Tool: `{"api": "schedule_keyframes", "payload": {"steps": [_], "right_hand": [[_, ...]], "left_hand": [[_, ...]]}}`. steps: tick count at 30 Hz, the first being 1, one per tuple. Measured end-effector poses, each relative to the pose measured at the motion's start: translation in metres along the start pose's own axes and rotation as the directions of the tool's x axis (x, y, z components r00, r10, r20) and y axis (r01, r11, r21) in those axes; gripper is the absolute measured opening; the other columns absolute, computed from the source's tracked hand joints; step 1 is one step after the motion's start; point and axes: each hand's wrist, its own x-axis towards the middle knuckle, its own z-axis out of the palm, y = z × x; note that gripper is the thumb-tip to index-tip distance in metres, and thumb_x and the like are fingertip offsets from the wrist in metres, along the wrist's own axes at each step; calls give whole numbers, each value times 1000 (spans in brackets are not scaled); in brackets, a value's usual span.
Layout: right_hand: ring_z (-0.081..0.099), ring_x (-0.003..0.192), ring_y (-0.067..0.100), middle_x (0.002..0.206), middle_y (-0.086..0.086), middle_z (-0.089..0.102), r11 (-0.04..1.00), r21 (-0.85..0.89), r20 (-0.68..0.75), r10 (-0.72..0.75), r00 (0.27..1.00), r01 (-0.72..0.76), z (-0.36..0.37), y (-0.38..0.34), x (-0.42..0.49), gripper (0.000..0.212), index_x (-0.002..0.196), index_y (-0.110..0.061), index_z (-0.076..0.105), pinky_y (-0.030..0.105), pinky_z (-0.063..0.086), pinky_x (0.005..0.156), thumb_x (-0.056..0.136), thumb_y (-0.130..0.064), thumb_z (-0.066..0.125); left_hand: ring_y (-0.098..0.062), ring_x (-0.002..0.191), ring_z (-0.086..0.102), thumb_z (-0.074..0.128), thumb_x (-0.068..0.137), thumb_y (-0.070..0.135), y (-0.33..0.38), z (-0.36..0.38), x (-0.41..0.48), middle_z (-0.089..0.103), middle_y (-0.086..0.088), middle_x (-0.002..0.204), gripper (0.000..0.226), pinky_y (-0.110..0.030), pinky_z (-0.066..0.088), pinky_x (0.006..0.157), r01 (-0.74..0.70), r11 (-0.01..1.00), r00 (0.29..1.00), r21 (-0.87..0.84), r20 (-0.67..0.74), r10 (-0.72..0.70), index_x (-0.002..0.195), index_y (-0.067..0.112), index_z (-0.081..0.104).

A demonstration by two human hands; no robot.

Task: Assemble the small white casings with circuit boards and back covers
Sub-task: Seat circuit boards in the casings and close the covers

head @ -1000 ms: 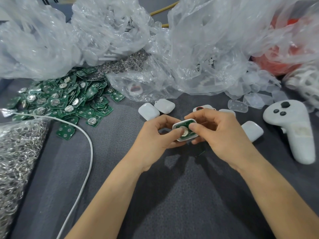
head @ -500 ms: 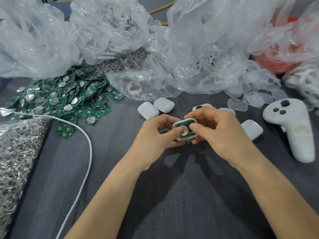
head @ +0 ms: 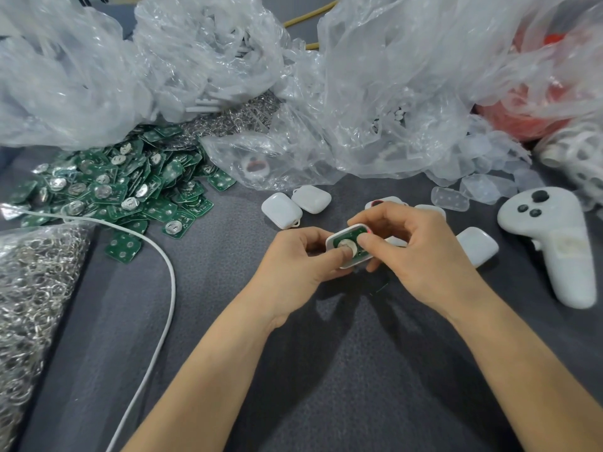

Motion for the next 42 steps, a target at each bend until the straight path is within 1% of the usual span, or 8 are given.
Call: {"api": "schedule_keyframes", "payload": {"steps": [4,17,24,29,34,36,40,42], "right_hand": [[68,62,20,78,-3,71,1000,-10,-19,9,1000,-9,-2,2,1,19,91,-20,72,36,58,61,85,-3,65],[72,75,16,81,-5,73,991,86,10,100,995,-100,-3,6,0,31,84,-30,72,31,60,71,79,0,70],[66,70,-1,75,-10,71,997,-76,-37,29,999,-32,6,-7,3,22,80,-26,64,9,51,67,75,-9,76],[60,70,-2,76,-13,65,963,-268,-87,-46,995,21,21,-38,39,11,79,-29,63,7,41,59,77,-27,74],[57,60,-10,70,-16,62,939,-211,-12,-281,960,272,65,-104,101,9,82,-21,66,1,39,54,85,-12,66],[60,72,-4,81,-8,66,901,-267,15,-352,936,343,85,-129,142,16,90,-19,67,0,39,62,87,-6,60],[52,119,30,126,16,58,861,-493,-48,-175,983,129,96,-150,247,30,117,0,61,29,43,92,94,1,43],[47,123,34,130,19,52,696,-717,-73,-55,996,-14,96,-138,278,23,109,9,56,34,39,90,98,-3,40]], "left_hand": [[-16,80,71,64,87,-3,0,-1,1,71,-10,82,5,-21,56,71,13,998,1000,-55,17,-12,88,0,67],[-20,83,72,61,89,-3,0,-1,0,73,-9,86,14,-23,57,71,-57,998,998,-21,38,58,93,9,67],[-20,83,72,50,91,-7,6,-12,-1,74,-5,86,33,-27,58,74,-64,997,984,35,170,57,105,18,66],[-21,65,70,44,91,-14,10,-23,2,69,-12,82,28,-27,57,60,-114,986,991,-119,49,121,98,7,60],[-25,68,71,44,91,-13,18,-59,8,72,-14,82,27,-28,57,61,-241,928,966,-285,-167,199,98,7,61],[-25,72,72,45,91,-11,25,-93,8,73,-15,84,27,-26,57,62,-339,873,913,-350,-346,215,98,8,62],[-27,80,73,47,93,-8,26,-137,7,74,-18,88,26,-24,57,64,-442,837,825,-323,-513,237,110,6,60],[-29,84,73,48,93,-7,23,-141,8,73,-18,91,28,-24,57,67,-453,833,828,-317,-495,262,112,9,61]]}}
